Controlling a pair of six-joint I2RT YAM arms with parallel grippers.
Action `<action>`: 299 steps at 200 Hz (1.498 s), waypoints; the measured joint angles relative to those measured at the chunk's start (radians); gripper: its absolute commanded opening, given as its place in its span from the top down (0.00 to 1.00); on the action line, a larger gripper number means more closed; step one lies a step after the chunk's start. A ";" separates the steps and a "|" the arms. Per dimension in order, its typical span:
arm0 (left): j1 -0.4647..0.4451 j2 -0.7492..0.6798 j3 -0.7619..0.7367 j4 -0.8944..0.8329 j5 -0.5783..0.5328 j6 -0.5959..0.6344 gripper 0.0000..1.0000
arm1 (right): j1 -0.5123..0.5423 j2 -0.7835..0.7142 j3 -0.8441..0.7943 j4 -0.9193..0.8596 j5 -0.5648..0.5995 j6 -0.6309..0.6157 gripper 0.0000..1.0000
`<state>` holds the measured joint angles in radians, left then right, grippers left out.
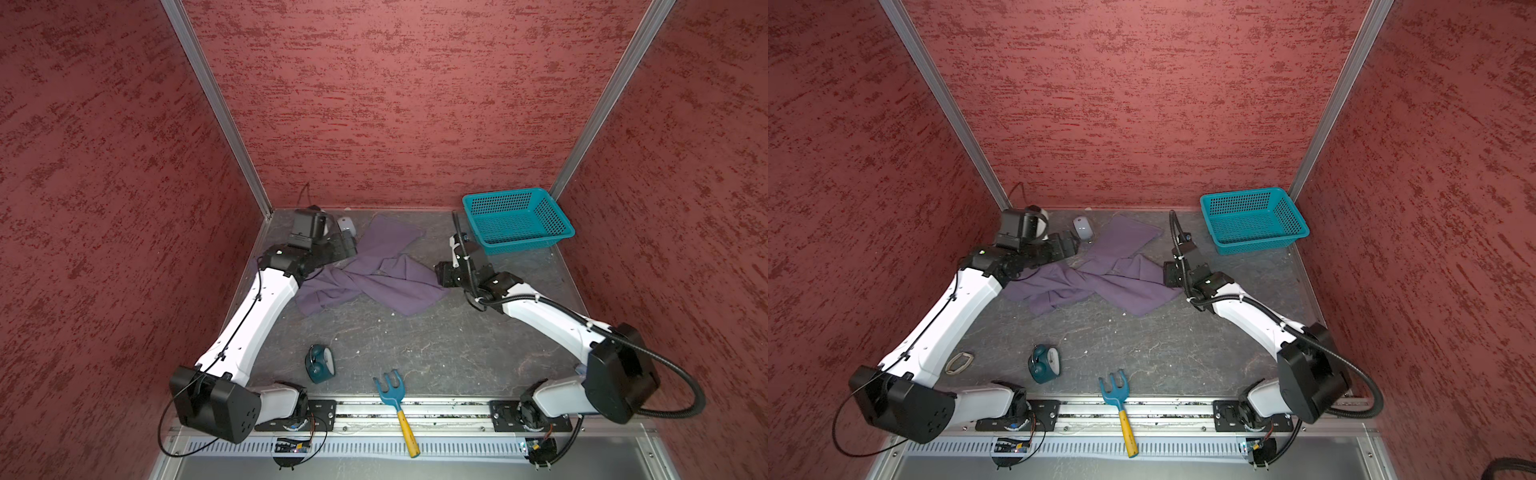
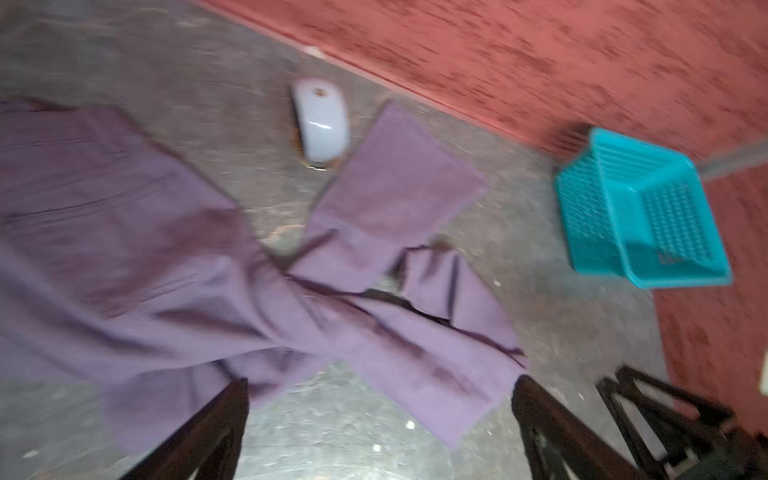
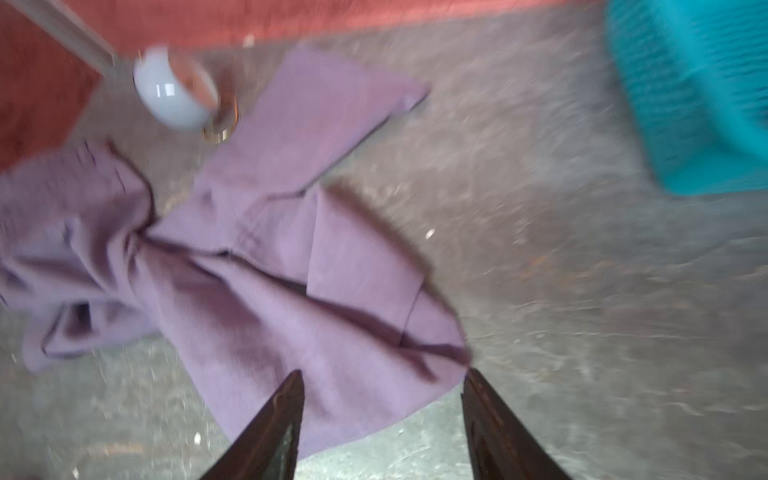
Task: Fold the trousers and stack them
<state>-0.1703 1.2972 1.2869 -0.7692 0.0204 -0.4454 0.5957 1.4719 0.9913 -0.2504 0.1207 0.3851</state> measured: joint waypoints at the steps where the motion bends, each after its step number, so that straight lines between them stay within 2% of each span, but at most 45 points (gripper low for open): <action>1: 0.005 0.000 -0.002 -0.001 -0.002 0.000 0.00 | 0.002 0.003 0.000 0.001 0.000 0.000 0.35; 12: 0.087 0.014 -0.035 -0.008 -0.004 -0.011 0.00 | 0.037 0.066 0.019 0.010 -0.003 -0.006 0.31; 44: 0.249 0.129 -0.099 -0.022 0.011 -0.034 0.01 | 0.113 0.269 0.139 0.035 -0.028 -0.033 0.29; 74: 0.333 0.234 -0.100 -0.020 0.023 -0.066 0.01 | 0.152 0.406 0.237 0.068 -0.073 -0.051 0.29; 96: 0.344 0.287 -0.092 -0.008 0.022 -0.093 0.01 | 0.166 0.457 0.246 0.089 -0.107 -0.052 0.29; 115: 0.330 0.371 -0.043 0.004 0.030 -0.109 0.00 | 0.167 0.489 0.246 0.087 -0.120 -0.048 0.39; 133: 0.300 0.468 0.005 0.032 0.031 -0.119 0.01 | 0.164 0.498 0.237 0.086 -0.118 -0.048 0.63; 141: 0.284 0.504 0.013 0.047 0.034 -0.123 0.07 | 0.159 0.498 0.230 0.085 -0.118 -0.045 0.76; 145: 0.273 0.522 0.014 0.055 0.039 -0.127 0.14 | 0.156 0.497 0.227 0.085 -0.117 -0.038 0.82; 157: 0.247 0.565 0.015 0.069 0.054 -0.129 0.53 | 0.138 0.492 0.215 0.082 -0.120 -0.024 0.96; 161: 0.239 0.577 0.016 0.071 0.059 -0.126 0.61 | 0.129 0.488 0.208 0.082 -0.121 -0.018 1.00; 170: 0.220 0.604 0.022 0.074 0.079 -0.127 0.82 | 0.101 0.473 0.191 0.079 -0.124 -0.009 1.00; 182: 0.200 0.628 0.041 0.071 0.109 -0.127 1.00 | 0.049 0.444 0.169 0.071 -0.128 -0.003 1.00; 206: 0.147 0.636 0.123 0.051 0.178 -0.130 1.00 | -0.086 0.370 0.160 0.051 -0.142 0.003 1.00; 230: 0.071 0.636 0.291 0.000 0.214 -0.129 1.00 | -0.199 0.272 0.170 0.027 -0.122 -0.013 1.00; 260: -0.057 0.576 0.488 -0.026 0.191 -0.104 1.00 | -0.221 0.182 0.234 -0.011 -0.065 -0.058 1.00; 281: -0.143 0.417 0.435 0.016 0.116 -0.082 1.00 | -0.216 0.116 0.240 -0.017 -0.037 -0.071 0.99; 299: -0.184 0.195 0.248 0.099 0.058 -0.085 0.80 | -0.212 0.070 0.222 -0.015 -0.030 -0.068 0.90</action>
<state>-0.3542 1.4918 1.5345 -0.6701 0.0784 -0.5304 0.3832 1.5417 1.2129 -0.2657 0.0906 0.3176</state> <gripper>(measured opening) 0.115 0.056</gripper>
